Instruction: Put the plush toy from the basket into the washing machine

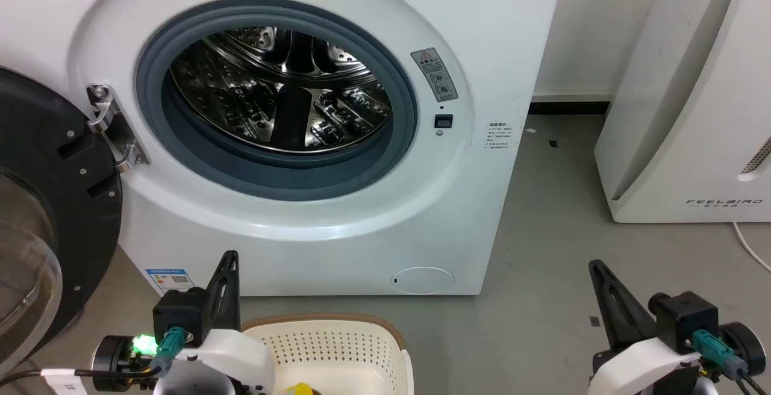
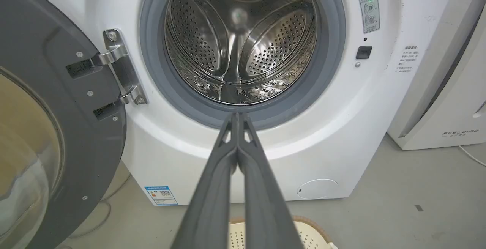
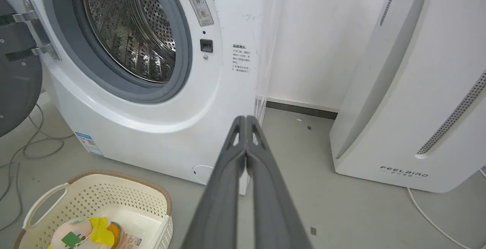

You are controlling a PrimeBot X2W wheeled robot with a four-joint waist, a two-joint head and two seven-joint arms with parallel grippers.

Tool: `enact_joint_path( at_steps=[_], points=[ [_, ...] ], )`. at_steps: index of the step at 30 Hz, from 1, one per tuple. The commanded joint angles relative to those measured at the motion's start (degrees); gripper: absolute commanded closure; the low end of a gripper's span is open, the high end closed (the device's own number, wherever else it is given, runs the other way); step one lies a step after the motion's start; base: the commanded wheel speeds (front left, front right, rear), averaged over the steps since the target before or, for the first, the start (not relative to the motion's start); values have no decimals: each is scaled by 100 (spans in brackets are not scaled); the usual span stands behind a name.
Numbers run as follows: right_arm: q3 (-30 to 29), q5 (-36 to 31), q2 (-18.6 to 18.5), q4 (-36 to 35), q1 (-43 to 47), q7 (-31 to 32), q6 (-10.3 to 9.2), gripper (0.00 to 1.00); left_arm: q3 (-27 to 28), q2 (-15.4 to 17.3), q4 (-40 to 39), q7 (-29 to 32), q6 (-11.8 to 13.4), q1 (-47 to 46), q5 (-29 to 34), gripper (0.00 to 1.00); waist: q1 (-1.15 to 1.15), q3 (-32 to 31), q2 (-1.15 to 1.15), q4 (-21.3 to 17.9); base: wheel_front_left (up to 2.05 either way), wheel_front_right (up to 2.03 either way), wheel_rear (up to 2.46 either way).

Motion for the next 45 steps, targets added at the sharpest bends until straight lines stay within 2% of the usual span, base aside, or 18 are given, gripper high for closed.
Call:
enact_joint_path(
  at_steps=[1,22,23,24,25,45],
  points=[
    [1,-44,-5,8,-80,3,-4,100,14,-1,-27,2,-31,83,16,100,0,0,0,0,0,0,0],
    [1,-44,-5,8,-80,3,-4,100,14,-1,-27,2,-31,83,16,100,0,0,0,0,0,0,0],
    [-2,0,0,0,0,-2,1,0,0,0,0,-1,1,0,0,0,0,0,0,0,0,0,0],
    [-4,4,0,1,3,-2,1,100,-3,0,3,-2,4,-1,-2,100,0,0,0,0,0,0,0],
    [-5,5,0,1,3,-3,1,0,-5,0,5,-3,5,-1,-2,0,0,1,0,0,0,0,0],
    [-192,250,-1,-33,-69,-238,0,0,-124,34,246,-238,105,-231,-32,0,0,161,0,-7,0,0,0]
  ],
)
